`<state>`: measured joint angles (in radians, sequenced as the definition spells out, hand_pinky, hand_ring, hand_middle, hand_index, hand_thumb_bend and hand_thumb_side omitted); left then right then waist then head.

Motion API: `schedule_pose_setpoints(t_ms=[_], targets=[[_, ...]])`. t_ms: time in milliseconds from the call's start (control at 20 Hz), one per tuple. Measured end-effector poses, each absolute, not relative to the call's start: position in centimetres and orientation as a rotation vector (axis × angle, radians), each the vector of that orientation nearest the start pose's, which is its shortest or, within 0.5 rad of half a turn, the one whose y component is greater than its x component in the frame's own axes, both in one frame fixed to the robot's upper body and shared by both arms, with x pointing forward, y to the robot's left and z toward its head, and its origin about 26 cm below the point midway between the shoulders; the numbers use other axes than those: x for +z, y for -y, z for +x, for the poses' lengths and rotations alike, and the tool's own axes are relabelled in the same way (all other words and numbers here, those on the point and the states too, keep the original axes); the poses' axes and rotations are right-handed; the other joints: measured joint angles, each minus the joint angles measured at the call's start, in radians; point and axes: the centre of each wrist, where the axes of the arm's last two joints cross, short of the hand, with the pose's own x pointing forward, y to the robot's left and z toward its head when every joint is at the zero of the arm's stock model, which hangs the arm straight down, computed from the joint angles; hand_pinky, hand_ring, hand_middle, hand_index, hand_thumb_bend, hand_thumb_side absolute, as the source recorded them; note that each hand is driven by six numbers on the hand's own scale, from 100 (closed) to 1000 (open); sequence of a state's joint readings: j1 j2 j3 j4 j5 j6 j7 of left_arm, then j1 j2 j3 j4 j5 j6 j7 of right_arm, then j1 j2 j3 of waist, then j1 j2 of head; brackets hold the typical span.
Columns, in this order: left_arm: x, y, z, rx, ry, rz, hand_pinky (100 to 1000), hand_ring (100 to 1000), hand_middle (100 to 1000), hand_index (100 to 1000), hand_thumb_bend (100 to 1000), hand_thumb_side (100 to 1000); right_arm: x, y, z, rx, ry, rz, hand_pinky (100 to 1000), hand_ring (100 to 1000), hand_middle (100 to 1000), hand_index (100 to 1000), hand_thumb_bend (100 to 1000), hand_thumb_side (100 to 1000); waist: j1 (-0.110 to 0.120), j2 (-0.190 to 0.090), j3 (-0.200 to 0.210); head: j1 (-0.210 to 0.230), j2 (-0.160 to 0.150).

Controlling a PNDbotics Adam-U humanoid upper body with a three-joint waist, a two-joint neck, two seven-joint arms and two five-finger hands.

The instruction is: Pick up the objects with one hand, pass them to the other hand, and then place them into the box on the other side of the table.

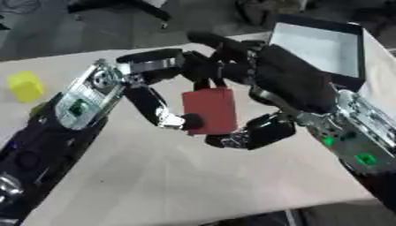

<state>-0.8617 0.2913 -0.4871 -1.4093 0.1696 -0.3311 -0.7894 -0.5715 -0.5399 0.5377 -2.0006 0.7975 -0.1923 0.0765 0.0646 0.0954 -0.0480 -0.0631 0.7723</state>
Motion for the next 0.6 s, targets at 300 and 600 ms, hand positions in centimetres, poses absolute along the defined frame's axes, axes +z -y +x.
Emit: schedule_pose_setpoints(t_ms=[300, 600], targets=[[20.49, -10.91, 40.00, 2.342, -2.554, 0.943, 492, 379, 391, 635, 100, 247, 21.65, 15.26, 28.82, -1.798, -2.589, 0.772, 628, 719, 1000, 435, 307, 298, 0.000, 0.000, -0.001, 0.000, 0.000], [20.63, -11.01, 39.89, 2.346, -2.545, 0.940, 502, 392, 404, 646, 100, 246, 21.43, 15.27, 28.73, -1.775, -2.618, 0.784, 631, 738, 1000, 275, 303, 269, 0.000, 0.000, -0.001, 0.000, 0.000]])
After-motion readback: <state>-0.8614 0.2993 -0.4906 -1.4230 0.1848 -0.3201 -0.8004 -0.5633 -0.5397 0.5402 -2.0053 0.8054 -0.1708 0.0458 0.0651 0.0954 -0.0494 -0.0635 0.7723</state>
